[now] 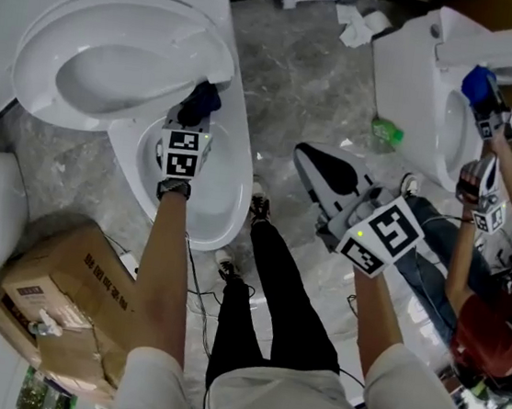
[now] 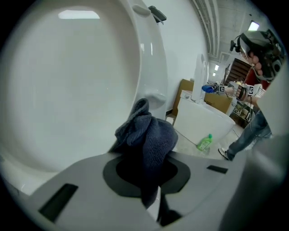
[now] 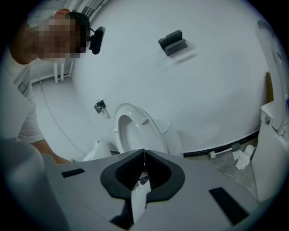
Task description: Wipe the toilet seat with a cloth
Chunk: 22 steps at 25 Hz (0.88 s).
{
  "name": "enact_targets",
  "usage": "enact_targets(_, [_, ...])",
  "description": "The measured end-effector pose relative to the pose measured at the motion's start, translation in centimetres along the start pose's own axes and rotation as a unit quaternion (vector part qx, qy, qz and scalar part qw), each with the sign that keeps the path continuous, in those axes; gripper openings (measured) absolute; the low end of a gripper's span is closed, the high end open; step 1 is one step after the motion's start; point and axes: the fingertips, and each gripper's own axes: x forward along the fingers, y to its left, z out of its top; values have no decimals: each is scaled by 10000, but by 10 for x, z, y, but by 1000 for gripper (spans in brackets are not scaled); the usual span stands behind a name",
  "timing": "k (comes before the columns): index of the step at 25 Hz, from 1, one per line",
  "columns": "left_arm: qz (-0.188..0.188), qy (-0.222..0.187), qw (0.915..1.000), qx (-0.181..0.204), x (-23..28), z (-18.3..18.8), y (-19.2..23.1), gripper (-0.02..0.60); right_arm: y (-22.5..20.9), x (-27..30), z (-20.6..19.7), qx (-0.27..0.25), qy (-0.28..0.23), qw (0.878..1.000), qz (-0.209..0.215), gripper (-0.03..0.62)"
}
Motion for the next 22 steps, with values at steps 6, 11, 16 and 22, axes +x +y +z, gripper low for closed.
enact_targets(6, [366,41,9989,-293,-7,-20,23,37,4,13,-5,-64,62,10000,39,28])
enact_targets(11, [567,194,9981,-163,-20,-36,41,37,12,18,-7,-96,92,9998,142,28])
enact_targets(16, [788,382,9962,-15,-35,-50,61,37,19,21,-8,-131,139,9996,197,28])
enact_targets(22, [1099,664,9905,499,-51,-73,96,37,29,23,-7,-222,169,9992,291,28])
